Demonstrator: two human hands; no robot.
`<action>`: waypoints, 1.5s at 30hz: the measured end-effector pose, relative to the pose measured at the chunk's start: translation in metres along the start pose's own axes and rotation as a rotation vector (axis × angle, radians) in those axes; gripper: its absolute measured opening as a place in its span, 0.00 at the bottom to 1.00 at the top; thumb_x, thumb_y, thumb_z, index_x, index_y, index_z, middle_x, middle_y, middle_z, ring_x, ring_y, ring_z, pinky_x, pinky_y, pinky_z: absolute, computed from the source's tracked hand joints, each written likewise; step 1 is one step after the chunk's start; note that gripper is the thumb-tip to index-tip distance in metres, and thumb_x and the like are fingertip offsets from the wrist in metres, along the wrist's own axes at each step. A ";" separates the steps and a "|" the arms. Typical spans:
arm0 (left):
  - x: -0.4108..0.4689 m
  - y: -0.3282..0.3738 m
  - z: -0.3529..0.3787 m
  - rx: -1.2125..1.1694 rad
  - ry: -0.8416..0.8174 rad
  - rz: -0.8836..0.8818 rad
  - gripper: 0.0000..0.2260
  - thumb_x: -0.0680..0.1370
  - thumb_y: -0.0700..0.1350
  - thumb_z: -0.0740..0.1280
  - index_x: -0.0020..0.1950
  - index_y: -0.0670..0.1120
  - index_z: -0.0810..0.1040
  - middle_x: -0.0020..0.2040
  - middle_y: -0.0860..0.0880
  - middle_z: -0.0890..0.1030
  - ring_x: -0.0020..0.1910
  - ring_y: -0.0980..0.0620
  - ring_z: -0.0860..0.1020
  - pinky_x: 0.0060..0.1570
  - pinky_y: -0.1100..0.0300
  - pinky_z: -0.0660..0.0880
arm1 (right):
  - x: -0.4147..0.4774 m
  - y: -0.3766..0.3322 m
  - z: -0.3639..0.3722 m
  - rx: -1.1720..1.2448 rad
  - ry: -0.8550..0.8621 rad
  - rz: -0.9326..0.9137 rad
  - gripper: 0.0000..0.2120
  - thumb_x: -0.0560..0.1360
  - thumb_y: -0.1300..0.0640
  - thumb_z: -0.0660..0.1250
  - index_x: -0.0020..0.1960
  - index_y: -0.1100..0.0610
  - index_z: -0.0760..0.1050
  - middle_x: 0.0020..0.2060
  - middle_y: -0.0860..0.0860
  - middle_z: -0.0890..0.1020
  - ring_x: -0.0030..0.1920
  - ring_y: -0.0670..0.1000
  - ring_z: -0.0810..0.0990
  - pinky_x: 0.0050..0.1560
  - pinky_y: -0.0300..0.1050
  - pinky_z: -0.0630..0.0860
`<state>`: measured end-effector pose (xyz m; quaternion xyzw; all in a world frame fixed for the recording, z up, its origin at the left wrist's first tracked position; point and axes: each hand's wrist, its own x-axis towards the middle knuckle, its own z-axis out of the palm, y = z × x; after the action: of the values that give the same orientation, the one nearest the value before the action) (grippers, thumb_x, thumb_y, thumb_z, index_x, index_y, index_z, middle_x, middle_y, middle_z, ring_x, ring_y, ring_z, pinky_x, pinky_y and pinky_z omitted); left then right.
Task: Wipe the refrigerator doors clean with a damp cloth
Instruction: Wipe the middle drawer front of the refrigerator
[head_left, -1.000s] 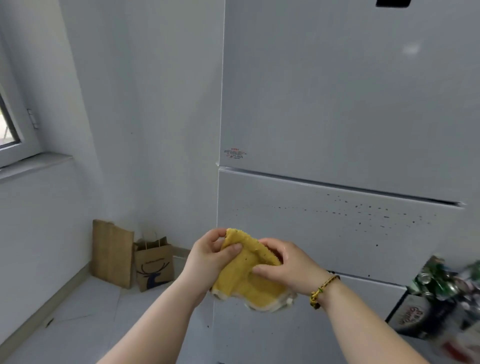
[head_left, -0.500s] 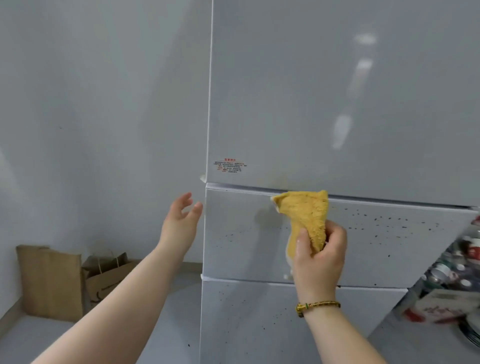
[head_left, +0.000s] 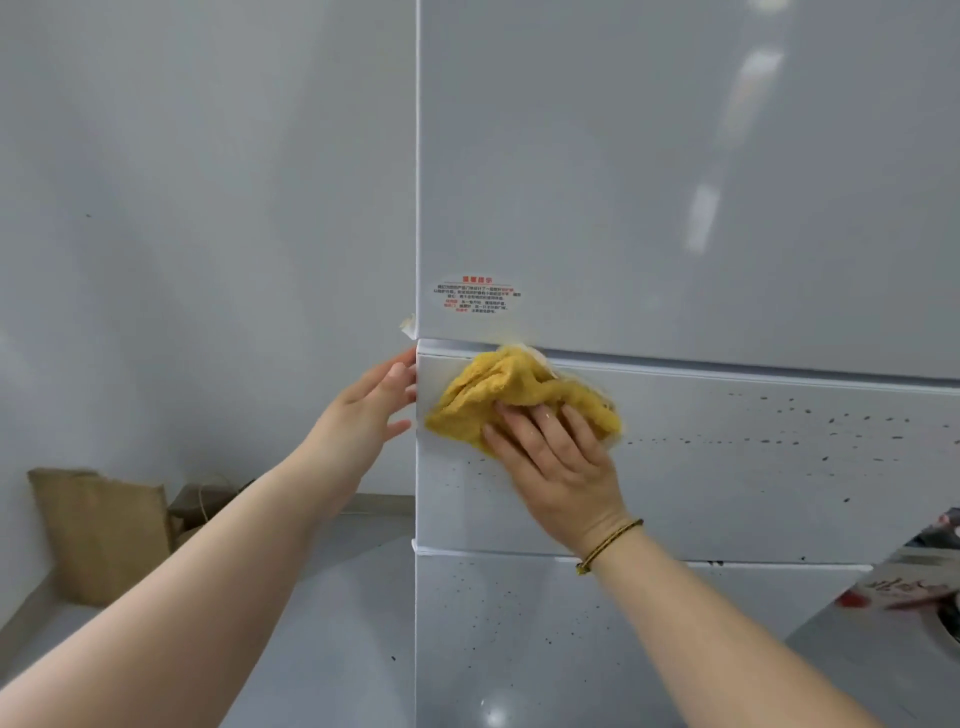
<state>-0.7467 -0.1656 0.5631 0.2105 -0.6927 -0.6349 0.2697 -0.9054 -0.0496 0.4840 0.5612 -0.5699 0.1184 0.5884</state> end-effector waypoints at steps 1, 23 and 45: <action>0.000 0.000 -0.001 0.005 -0.009 0.011 0.07 0.80 0.52 0.55 0.51 0.64 0.69 0.51 0.62 0.76 0.53 0.62 0.74 0.55 0.61 0.69 | 0.006 0.017 0.000 -0.018 0.025 -0.104 0.13 0.79 0.57 0.54 0.62 0.52 0.69 0.62 0.50 0.70 0.67 0.52 0.61 0.73 0.49 0.51; -0.010 -0.003 0.019 0.162 0.134 0.074 0.12 0.80 0.48 0.52 0.52 0.69 0.61 0.53 0.58 0.73 0.59 0.56 0.71 0.67 0.54 0.63 | 0.007 0.032 0.008 0.014 0.127 -0.151 0.17 0.73 0.57 0.58 0.62 0.49 0.69 0.62 0.46 0.69 0.62 0.50 0.67 0.70 0.50 0.51; -0.016 -0.001 0.046 -0.007 0.300 0.047 0.13 0.81 0.49 0.49 0.64 0.62 0.60 0.70 0.54 0.67 0.70 0.57 0.64 0.67 0.62 0.61 | 0.016 0.035 0.007 0.044 0.018 -0.180 0.21 0.77 0.60 0.47 0.70 0.54 0.60 0.69 0.51 0.61 0.73 0.56 0.49 0.74 0.52 0.41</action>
<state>-0.7637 -0.1207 0.5584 0.2856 -0.6472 -0.5923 0.3858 -0.9313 -0.0509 0.5129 0.6218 -0.5094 0.0826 0.5892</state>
